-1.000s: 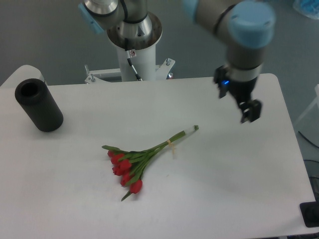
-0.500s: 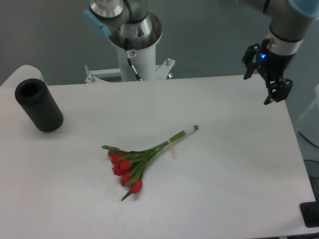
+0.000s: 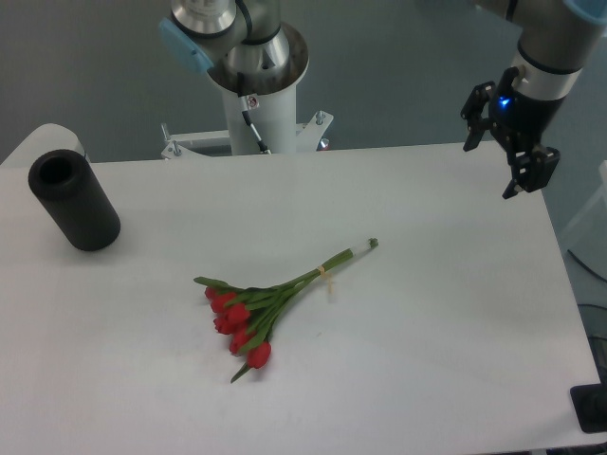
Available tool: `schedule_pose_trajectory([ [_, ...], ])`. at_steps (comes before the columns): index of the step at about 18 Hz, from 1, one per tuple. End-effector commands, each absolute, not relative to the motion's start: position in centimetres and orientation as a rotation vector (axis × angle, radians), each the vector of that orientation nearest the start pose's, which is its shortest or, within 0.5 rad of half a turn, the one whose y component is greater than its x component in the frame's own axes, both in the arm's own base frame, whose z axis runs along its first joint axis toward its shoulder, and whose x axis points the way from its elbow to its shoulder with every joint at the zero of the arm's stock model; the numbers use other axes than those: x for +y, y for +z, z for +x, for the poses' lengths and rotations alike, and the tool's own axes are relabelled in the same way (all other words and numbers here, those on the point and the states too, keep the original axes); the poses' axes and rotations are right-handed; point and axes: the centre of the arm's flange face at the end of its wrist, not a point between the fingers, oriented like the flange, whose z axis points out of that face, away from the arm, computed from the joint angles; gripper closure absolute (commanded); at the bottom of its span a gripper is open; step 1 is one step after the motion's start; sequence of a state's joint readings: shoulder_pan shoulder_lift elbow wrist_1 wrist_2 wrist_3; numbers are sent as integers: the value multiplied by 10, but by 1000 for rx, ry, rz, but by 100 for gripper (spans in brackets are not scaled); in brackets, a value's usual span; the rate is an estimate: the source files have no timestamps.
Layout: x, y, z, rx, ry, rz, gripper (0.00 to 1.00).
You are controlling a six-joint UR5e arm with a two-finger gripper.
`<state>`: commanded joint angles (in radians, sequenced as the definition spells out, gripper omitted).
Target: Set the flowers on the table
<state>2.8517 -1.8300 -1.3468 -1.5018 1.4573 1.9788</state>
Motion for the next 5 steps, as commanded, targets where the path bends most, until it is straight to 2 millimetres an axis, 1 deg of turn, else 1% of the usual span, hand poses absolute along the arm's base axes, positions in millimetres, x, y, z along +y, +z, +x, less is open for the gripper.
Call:
schedule_pose_trajectory([
  [3,312,467,-537,1037,70,-2845,0],
  [5,313,474,-536,1038,88,-2845,0],
])
